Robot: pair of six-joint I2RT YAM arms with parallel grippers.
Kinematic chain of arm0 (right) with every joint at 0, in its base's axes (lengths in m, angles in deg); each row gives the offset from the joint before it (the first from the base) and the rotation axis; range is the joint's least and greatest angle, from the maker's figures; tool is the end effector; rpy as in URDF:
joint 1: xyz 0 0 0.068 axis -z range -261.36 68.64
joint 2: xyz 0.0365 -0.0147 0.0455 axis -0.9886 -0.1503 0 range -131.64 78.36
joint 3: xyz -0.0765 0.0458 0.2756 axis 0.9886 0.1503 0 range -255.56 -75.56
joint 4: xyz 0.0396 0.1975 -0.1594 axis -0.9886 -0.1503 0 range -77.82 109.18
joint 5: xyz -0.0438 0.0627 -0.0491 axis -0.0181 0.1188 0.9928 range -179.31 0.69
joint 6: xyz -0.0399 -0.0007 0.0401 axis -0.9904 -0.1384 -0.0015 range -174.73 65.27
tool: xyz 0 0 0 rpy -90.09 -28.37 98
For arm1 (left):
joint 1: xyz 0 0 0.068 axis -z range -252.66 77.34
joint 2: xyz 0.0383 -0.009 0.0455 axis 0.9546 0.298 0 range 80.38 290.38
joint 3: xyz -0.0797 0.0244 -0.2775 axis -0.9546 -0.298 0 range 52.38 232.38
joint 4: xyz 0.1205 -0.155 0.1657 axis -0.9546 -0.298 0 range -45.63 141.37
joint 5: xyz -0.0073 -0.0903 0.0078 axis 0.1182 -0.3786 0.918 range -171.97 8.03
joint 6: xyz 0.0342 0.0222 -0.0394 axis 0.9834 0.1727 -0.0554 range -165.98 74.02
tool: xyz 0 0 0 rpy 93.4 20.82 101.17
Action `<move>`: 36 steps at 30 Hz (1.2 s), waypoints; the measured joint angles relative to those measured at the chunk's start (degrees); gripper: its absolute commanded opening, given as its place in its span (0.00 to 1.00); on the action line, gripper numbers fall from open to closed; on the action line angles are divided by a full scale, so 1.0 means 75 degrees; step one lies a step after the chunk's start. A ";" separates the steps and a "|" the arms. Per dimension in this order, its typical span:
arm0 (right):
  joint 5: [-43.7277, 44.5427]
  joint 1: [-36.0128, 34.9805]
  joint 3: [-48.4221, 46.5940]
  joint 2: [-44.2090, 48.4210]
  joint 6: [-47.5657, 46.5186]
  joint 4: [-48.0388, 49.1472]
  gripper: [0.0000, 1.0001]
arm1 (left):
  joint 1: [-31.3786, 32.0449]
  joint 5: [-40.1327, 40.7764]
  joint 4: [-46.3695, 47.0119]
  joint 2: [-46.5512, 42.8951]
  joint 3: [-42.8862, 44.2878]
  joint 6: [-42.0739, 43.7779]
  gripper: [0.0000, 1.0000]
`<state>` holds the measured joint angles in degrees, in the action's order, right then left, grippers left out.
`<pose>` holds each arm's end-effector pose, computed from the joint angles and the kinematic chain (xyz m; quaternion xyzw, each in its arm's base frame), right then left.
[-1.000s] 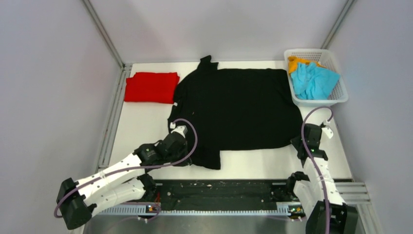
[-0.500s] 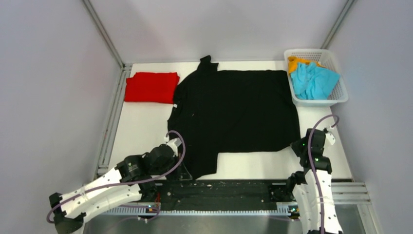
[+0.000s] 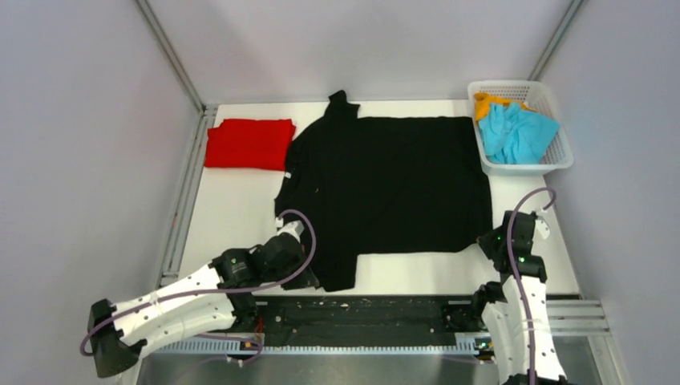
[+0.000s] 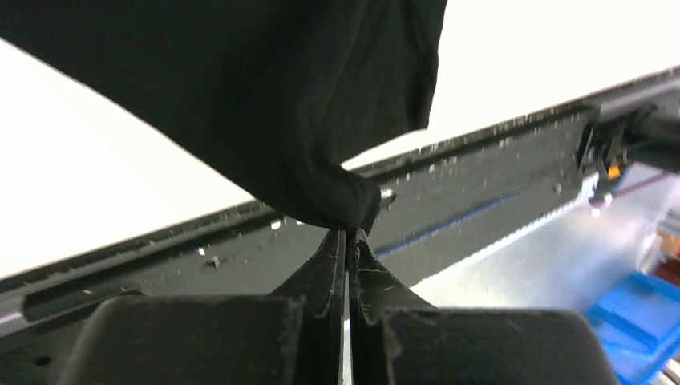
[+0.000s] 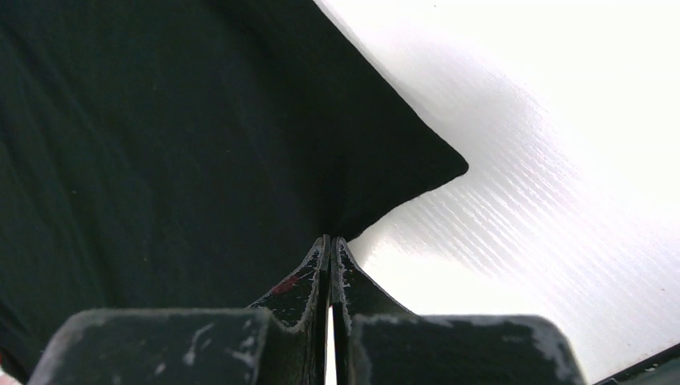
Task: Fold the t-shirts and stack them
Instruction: Fold the flattened tshirt in 1/3 of the way
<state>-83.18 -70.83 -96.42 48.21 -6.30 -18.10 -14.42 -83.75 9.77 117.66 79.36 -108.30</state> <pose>0.0988 -0.0226 0.1930 0.4737 0.7979 0.0730 0.3655 0.0585 -0.0968 0.2106 -0.0285 0.9447 -0.2907 0.1491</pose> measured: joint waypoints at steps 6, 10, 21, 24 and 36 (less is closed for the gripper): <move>-0.0038 0.0000 -0.0539 -0.1151 -0.0385 0.0341 0.00 | -0.1017 0.0799 0.0670 0.1425 0.1265 0.0959 0.00; -0.0163 0.0000 -0.1052 -0.2049 -0.0615 0.0737 0.00 | -0.2200 0.0726 0.1387 0.2308 0.1772 0.1600 0.00; -0.0102 -0.0358 -0.3389 -0.4774 -0.1341 0.1110 0.00 | -0.4223 0.0353 0.2139 0.5228 0.4167 0.2847 0.00; 0.0076 -0.0501 -0.3888 -0.5362 -0.1460 0.1174 0.00 | -0.4701 0.0184 0.2372 0.5648 0.4567 0.3159 0.00; 0.0568 -0.0638 -0.4803 -0.7117 -0.1699 0.1542 0.00 | -0.5406 -0.1221 0.3203 0.7793 0.6738 0.4931 0.00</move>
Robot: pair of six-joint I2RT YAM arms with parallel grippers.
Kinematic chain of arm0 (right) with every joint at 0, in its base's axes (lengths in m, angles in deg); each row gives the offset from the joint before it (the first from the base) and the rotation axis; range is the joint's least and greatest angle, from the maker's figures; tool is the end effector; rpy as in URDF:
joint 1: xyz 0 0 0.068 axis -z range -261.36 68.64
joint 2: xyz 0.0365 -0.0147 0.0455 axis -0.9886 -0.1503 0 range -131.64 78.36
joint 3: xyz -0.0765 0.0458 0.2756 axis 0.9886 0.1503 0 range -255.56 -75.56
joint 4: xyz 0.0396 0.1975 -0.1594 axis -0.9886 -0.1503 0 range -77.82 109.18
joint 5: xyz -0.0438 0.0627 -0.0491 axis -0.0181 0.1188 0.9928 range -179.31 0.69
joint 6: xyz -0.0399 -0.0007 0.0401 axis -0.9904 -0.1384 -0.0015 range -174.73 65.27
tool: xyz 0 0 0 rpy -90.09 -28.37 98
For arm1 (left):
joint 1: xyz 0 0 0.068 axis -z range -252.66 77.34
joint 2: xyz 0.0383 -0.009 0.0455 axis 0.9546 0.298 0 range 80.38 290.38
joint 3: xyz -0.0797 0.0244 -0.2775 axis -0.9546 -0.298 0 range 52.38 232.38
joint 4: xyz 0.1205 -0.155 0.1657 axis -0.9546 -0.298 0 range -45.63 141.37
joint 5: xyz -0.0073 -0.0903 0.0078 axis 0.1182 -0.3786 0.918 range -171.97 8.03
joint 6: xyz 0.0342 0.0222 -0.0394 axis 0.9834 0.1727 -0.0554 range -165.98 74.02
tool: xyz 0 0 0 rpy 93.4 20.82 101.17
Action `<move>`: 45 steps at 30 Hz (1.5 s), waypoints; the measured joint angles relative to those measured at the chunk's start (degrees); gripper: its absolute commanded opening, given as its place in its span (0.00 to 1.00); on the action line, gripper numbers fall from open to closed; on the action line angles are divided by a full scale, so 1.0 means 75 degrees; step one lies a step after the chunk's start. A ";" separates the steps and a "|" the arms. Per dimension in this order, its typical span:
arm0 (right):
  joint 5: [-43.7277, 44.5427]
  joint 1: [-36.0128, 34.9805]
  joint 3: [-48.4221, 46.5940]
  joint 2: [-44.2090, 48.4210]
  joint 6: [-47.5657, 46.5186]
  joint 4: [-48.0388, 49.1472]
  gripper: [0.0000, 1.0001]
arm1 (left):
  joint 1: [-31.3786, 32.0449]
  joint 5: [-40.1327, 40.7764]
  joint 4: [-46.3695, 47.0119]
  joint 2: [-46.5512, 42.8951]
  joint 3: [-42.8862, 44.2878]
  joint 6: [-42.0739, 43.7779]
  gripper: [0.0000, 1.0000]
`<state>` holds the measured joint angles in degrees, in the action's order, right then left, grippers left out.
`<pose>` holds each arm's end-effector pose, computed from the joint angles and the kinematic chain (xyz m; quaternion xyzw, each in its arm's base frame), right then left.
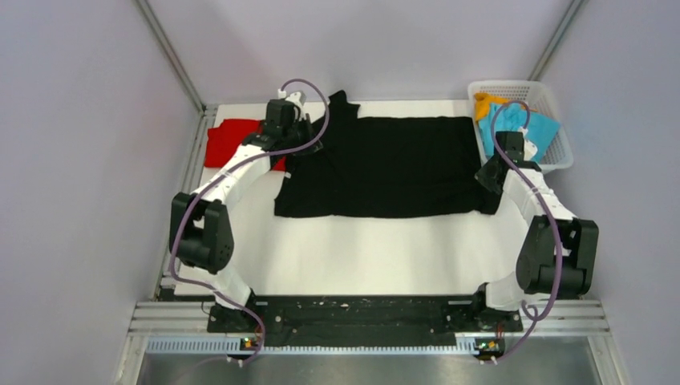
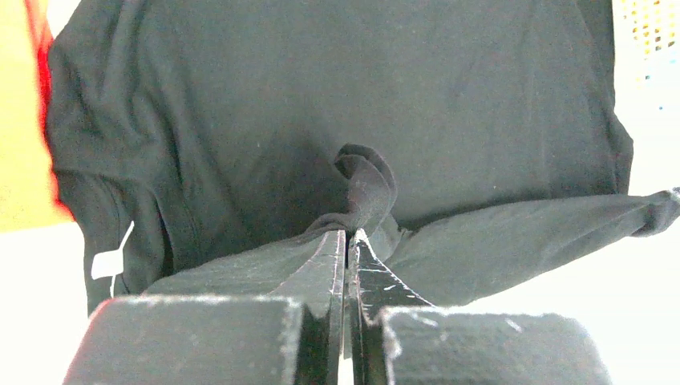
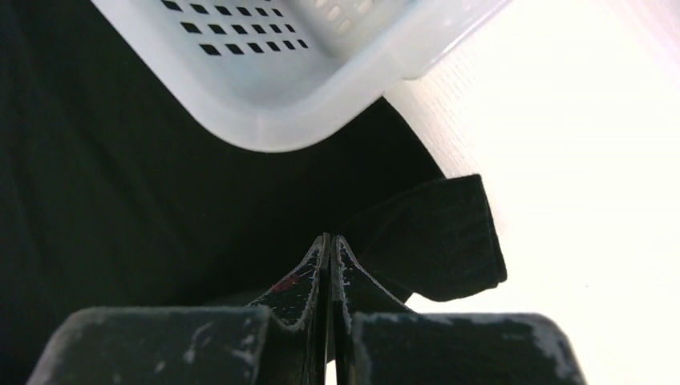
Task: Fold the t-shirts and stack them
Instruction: Fold the flattened tshirt in 1/3 of the way
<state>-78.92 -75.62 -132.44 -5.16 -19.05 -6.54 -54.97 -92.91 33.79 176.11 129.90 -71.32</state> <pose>0.2965 -0.0369 0.2497 0.3606 0.8714 0.0002 0.3325 0.3660 -0.1246 0.3094 -0.0157 0.8870 -0.2453 0.3909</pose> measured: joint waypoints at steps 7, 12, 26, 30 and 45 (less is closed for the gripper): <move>0.0073 -0.0003 -0.0096 -0.0533 -0.0020 0.0440 0.00 | -0.0195 -0.0309 0.0122 0.1000 0.0880 0.0595 0.00; 0.0108 -0.0032 -0.0201 -0.0743 -0.0087 0.0866 0.11 | -0.0358 -0.0294 0.0338 0.1574 0.1204 0.0836 0.31; 0.0070 -0.0778 -0.0402 -0.0516 -0.0933 0.0988 0.88 | -0.0734 -0.0641 0.0539 0.1897 0.1428 0.0428 0.99; -0.0332 -0.1376 0.0440 0.0178 -0.1107 0.1174 0.89 | -0.0667 -0.1204 0.0930 0.0743 -0.0423 -0.0105 0.99; -0.1349 -0.2754 0.0729 -0.1521 -0.1746 0.2509 0.88 | -0.0321 -0.1384 0.1708 0.0734 -0.2661 -0.1320 0.99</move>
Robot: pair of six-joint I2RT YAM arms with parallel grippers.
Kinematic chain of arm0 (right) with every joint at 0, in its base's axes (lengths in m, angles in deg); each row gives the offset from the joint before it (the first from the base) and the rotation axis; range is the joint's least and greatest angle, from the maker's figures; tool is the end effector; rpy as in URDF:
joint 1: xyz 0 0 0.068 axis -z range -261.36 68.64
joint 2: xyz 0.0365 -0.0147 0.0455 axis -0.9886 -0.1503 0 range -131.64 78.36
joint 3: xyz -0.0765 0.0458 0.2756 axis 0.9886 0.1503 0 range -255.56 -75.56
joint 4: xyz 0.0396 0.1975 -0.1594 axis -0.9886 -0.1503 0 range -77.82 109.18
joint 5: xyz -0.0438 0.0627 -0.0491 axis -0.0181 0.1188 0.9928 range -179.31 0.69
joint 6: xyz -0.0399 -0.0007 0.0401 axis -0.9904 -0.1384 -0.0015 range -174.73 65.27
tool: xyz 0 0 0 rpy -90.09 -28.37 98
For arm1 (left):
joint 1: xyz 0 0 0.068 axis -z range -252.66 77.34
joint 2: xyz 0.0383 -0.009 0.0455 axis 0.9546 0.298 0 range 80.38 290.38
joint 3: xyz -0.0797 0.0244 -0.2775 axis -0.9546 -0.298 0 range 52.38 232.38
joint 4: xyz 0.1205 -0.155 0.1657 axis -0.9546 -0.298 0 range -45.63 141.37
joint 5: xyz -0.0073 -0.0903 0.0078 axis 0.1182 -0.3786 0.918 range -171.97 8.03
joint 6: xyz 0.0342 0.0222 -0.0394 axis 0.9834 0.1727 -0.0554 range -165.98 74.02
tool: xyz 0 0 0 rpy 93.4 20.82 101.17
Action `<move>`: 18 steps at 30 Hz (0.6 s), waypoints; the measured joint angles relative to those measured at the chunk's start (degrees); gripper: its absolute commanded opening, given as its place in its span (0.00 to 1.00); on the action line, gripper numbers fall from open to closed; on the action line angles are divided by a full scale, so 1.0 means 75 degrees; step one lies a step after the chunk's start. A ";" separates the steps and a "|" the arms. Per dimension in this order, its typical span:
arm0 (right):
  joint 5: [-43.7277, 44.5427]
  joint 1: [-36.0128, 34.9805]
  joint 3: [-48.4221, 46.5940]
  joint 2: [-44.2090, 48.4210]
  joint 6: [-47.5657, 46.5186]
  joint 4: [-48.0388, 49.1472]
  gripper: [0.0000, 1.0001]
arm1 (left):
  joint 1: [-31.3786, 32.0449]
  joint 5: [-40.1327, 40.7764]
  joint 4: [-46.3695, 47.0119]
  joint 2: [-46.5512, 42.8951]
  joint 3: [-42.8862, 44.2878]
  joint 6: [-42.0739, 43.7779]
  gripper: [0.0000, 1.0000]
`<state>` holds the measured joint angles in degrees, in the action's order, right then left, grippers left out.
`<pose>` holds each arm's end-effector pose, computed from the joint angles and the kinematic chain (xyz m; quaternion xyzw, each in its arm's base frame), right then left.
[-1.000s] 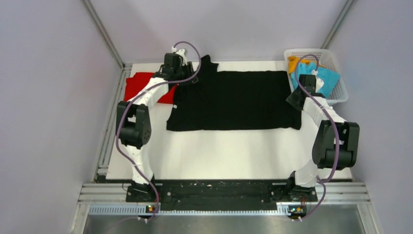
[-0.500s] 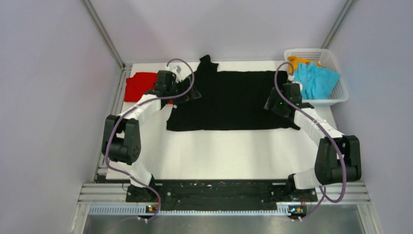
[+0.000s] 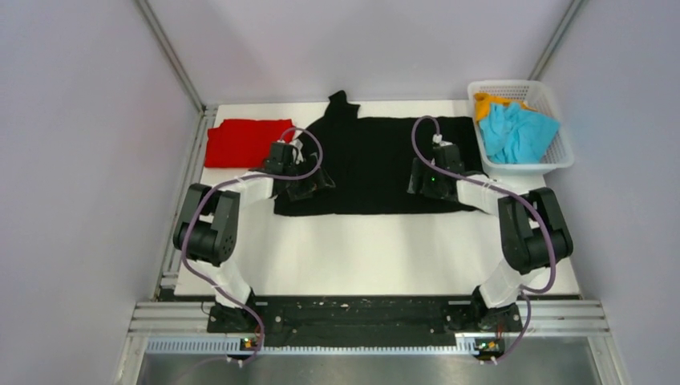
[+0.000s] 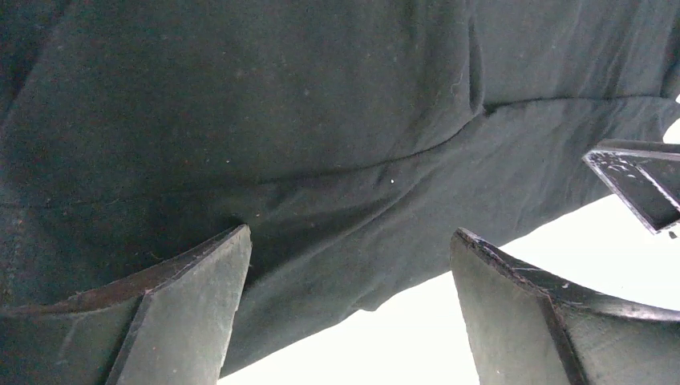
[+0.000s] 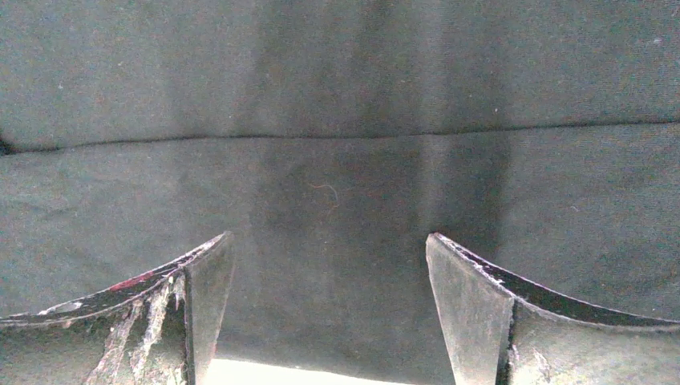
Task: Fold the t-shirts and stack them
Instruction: Fold the flattened tshirt in 1/3 of the way
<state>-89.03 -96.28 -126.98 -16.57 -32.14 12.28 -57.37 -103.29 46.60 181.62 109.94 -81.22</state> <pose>0.3208 0.0854 0.1846 0.0637 0.9388 0.1067 0.3214 0.3469 -0.1098 0.1840 -0.0945 0.9163 -0.3052 0.2414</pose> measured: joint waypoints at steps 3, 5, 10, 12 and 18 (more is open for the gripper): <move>0.0023 0.0003 0.0128 0.0009 0.0093 0.0198 0.88 | 0.0000 0.0192 0.0233 -0.0125 -0.0265 -0.0099 0.99; 0.0067 0.0003 0.0402 0.0192 0.0210 0.0405 0.87 | 0.0012 0.0361 0.0399 -0.0402 -0.0627 -0.0119 0.99; 0.0105 -0.0061 0.1384 0.1239 0.0627 0.0219 0.87 | 0.0023 0.0577 0.0641 -0.1594 -0.2008 -0.0428 0.99; 0.0134 -0.0154 0.1760 0.1757 0.0796 -0.0079 0.87 | 0.0070 0.0606 0.0708 -0.2060 -0.2506 -0.0586 0.99; 0.0300 -0.0848 0.2474 0.2958 0.1268 -0.1139 0.87 | 0.0542 0.1215 0.0420 -0.4240 -0.4220 -0.1378 0.99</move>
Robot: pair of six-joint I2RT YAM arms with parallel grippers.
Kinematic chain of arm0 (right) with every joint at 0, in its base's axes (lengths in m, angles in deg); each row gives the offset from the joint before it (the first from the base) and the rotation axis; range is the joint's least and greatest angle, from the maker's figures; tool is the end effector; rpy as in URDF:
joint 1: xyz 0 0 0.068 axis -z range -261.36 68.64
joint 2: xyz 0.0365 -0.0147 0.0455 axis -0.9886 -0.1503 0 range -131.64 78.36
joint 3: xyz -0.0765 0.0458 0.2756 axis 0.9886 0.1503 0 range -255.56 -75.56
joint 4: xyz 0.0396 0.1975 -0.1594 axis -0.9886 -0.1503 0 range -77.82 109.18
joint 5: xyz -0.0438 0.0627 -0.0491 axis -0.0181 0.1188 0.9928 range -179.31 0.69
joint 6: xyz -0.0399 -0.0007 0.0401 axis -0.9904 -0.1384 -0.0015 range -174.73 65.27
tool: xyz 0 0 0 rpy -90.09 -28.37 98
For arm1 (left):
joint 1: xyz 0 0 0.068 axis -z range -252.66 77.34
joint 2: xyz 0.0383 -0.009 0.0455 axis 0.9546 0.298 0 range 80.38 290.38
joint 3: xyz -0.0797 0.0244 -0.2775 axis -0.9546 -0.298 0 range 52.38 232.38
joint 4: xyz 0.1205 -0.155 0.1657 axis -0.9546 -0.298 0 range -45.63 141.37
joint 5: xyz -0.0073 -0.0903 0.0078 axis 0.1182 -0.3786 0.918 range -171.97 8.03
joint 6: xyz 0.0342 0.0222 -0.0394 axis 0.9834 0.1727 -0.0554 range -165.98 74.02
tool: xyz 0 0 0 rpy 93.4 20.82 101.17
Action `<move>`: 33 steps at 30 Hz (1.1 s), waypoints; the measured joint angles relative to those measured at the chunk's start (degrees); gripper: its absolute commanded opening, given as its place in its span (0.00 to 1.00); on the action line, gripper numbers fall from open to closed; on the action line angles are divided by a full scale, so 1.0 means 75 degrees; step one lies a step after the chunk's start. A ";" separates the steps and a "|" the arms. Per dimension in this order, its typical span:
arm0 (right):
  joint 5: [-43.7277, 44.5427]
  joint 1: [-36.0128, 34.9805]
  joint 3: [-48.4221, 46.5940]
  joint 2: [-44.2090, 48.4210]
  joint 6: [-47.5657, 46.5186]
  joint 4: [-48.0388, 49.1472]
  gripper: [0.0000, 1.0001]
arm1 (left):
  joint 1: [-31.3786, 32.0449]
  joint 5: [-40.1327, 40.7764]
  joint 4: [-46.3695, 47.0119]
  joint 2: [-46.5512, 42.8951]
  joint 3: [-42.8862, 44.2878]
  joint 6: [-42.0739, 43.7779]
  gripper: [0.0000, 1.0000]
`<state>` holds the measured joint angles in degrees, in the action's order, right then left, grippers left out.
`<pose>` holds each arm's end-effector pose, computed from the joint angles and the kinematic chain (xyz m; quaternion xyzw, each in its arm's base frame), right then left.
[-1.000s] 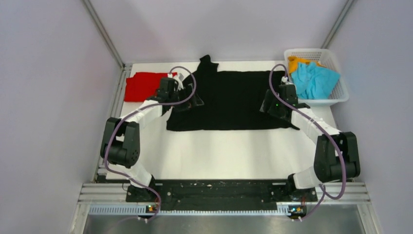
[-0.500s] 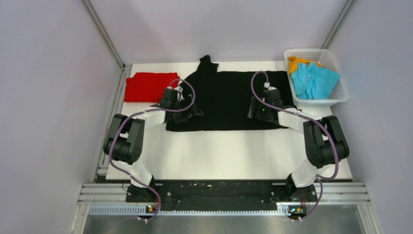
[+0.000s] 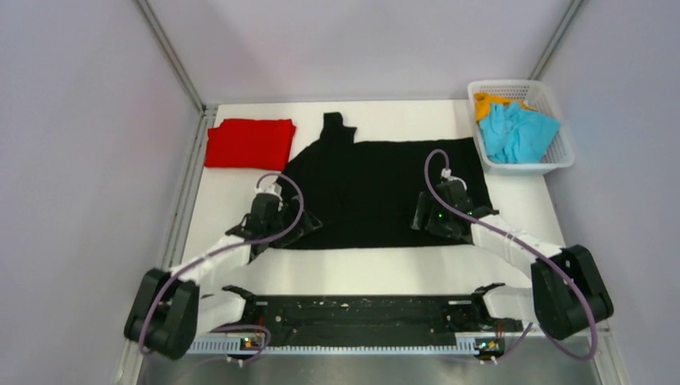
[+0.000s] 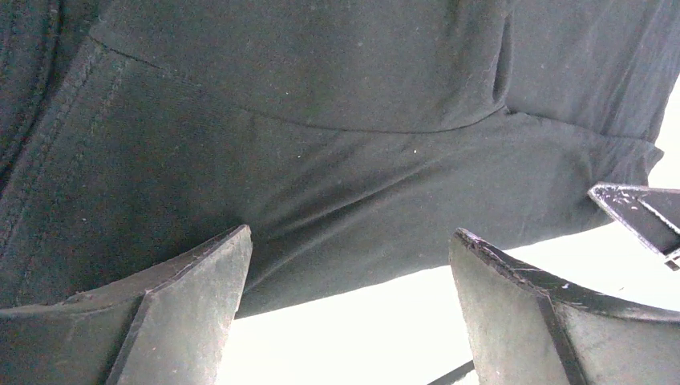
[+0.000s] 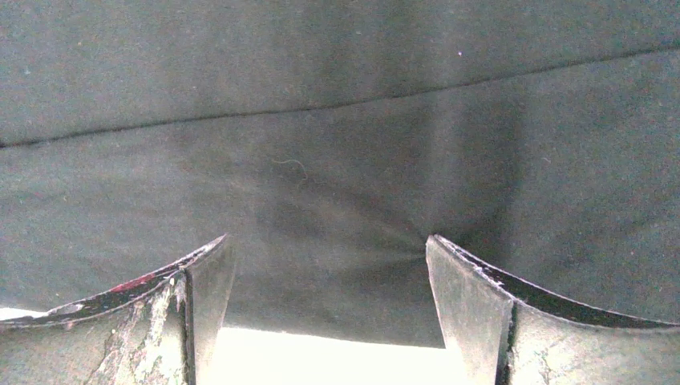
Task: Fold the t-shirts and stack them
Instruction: Fold the flattened tshirt in 1/3 of the way
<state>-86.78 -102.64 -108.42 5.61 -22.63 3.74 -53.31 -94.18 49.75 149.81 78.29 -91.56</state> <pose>0.2092 0.0797 0.1809 0.0965 0.9495 0.1150 0.2756 0.2011 -0.0795 0.1752 -0.1690 0.9043 -0.2866 0.2674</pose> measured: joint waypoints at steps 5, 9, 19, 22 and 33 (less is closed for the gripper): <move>0.0041 -0.0318 0.0493 0.0956 0.0507 -0.0726 0.87 | 0.0839 0.0731 -0.1186 -0.2221 -0.1011 -0.1139 0.98; -0.0064 -0.0449 0.0731 0.1513 0.0793 -0.1160 0.87 | 0.1588 0.1457 -0.1970 -0.3687 -0.1530 -0.2448 0.98; -0.0519 -0.0592 0.0801 0.2471 0.0956 -0.2413 0.94 | 0.2270 0.2550 -0.4960 -0.5517 -0.1317 -0.3972 0.99; -0.0224 -0.0592 0.0484 0.2532 0.0927 -0.2722 0.99 | 0.2270 0.2847 -0.5546 -0.5202 -0.0860 -0.3657 0.99; 0.0111 0.1906 0.0003 0.2742 0.0702 -0.2847 0.99 | 0.2192 0.3585 -0.4025 -0.2457 0.0615 -0.2110 0.99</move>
<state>-85.95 -88.34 -108.40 26.18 -17.36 -17.62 -36.87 -67.30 19.56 131.39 82.90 -107.39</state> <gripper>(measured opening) 0.988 0.991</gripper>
